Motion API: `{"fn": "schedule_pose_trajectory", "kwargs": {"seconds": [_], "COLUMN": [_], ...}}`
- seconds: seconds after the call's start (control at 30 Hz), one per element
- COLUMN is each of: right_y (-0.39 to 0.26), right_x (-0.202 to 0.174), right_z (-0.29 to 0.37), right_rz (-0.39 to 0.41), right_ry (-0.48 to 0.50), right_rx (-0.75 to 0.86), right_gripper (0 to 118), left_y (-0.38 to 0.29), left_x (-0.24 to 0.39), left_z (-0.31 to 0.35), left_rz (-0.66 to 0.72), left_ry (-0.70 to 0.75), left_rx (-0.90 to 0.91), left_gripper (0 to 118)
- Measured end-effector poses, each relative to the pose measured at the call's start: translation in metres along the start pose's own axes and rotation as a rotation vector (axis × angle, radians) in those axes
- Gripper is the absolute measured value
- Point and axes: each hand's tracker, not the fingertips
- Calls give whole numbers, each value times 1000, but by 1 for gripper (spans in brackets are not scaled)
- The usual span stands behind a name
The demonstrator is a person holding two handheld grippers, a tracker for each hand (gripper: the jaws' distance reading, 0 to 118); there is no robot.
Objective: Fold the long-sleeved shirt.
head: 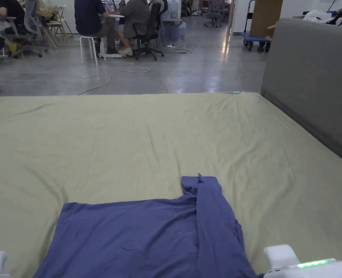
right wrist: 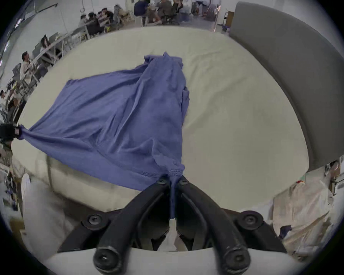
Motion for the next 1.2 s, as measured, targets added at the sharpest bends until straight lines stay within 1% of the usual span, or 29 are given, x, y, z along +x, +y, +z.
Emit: {"fn": "schedule_pose_trajectory", "kwargs": {"seconds": [0.07,0.13,0.2,0.27,0.37,0.43,0.57,0.67,0.7,0.73,0.77,0.8,0.83,0.87,0.9,0.93,0.97,1.0,1.07,1.1,1.13,1.17,1.2], "right_y": [-8,-9,-7,-7,-12,-11,-10,-11,-11,-11,-10,-7,-5,-3,0,3,5,8,12,13,13,13,8], "right_x": [-5,-8,-11,-13,-14,-14,-11,-10,-10,-10,-9,-7,-5,0,5,10,16,20,20,19,18,15,13], "right_z": [-14,-31,-48,-67,-83,-81,-85,-89,-90,-90,-89,-87,-83,-75,-65,-52,-35,-18,8,17,22,25,26], "right_rz": [37,35,25,33,42,35,35,17,17,14,5,6,14,21,19,4,-9,-21,-40,-43,-54,-69,-75], "right_ry": [-4,17,3,-6,-11,-13,-7,-3,-3,-2,-2,-5,-11,-15,-39,-60,-65,-52,-19,8,40,91,149], "right_rx": [-43,-98,-117,-174,-205,-196,-203,-207,-206,-205,-205,-211,-218,-219,-205,-164,-104,-49,12,31,45,54,66], "right_gripper": [0,0,0,0,0,0,0,1,3,5,9,17,25,31,31,51,72,87,87,87,87,87,75], "left_y": [-10,-16,-22,-29,-38,-38,-35,-38,-39,-38,-37,-38,-36,-34,-30,-23,-20,-19,-20,-23,-26,-31,-31], "left_x": [-3,-9,-8,-5,-5,-5,-6,-4,-3,-3,-4,-3,-3,-2,-2,-1,1,3,15,21,26,33,40], "left_z": [-9,-31,-48,-65,-85,-83,-85,-85,-85,-85,-84,-77,-71,-62,-46,-28,-14,-2,22,30,34,38,38], "left_rz": [8,16,6,-21,-29,-26,-23,-16,-17,-14,-3,13,-9,-25,-21,23,36,30,2,-16,-34,-68,-96], "left_ry": [2,11,36,73,73,73,70,78,81,83,86,108,177,193,150,139,76,38,-11,-67,-117,-157,-146], "left_rx": [-27,-66,-104,-158,-229,-199,-206,-198,-194,-191,-185,-160,-129,-102,-55,47,88,118,152,134,117,121,130], "left_gripper": [1,1,1,1,1,1,1,1,2,6,27,81,106,114,114,117,110,110,114,112,105,82,14]}}
